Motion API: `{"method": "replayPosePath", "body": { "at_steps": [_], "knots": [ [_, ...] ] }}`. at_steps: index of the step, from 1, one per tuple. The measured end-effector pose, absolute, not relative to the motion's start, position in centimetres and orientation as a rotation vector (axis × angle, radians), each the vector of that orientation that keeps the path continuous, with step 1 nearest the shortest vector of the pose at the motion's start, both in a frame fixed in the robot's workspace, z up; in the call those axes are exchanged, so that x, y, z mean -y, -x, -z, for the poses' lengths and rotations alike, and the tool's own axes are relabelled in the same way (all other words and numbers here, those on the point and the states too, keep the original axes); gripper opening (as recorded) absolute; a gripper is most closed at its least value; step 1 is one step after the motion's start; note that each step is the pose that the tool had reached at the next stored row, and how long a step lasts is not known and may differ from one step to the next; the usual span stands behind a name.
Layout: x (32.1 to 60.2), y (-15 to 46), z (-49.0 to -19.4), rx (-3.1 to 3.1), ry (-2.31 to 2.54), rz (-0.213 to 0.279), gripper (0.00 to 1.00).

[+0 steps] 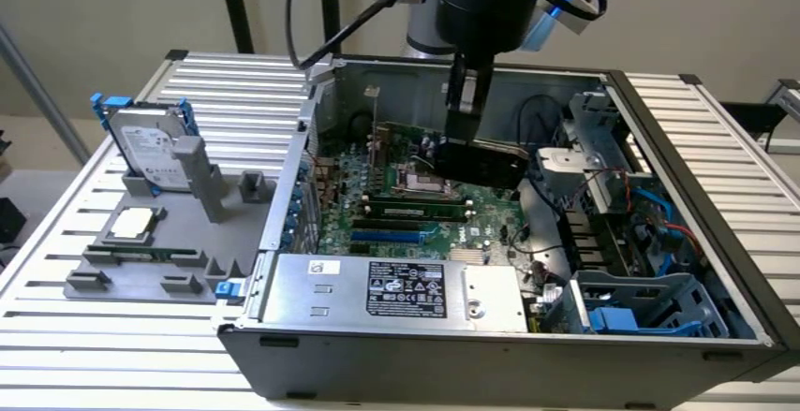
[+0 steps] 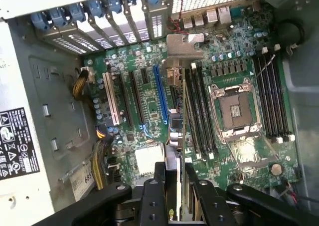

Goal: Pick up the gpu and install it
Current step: 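Insert the gpu into the slot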

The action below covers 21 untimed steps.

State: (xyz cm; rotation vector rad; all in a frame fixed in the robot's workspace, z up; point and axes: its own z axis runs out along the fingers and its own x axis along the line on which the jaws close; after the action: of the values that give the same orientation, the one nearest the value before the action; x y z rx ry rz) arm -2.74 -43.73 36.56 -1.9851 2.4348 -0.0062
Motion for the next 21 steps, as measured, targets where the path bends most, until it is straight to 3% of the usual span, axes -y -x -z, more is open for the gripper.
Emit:
{"method": "replayPosePath", "body": {
  "at_steps": [21],
  "knots": [
    [44.3, 6.8, -34.0, -2.319, 2.101, -0.013, 0.27]
  ]
}}
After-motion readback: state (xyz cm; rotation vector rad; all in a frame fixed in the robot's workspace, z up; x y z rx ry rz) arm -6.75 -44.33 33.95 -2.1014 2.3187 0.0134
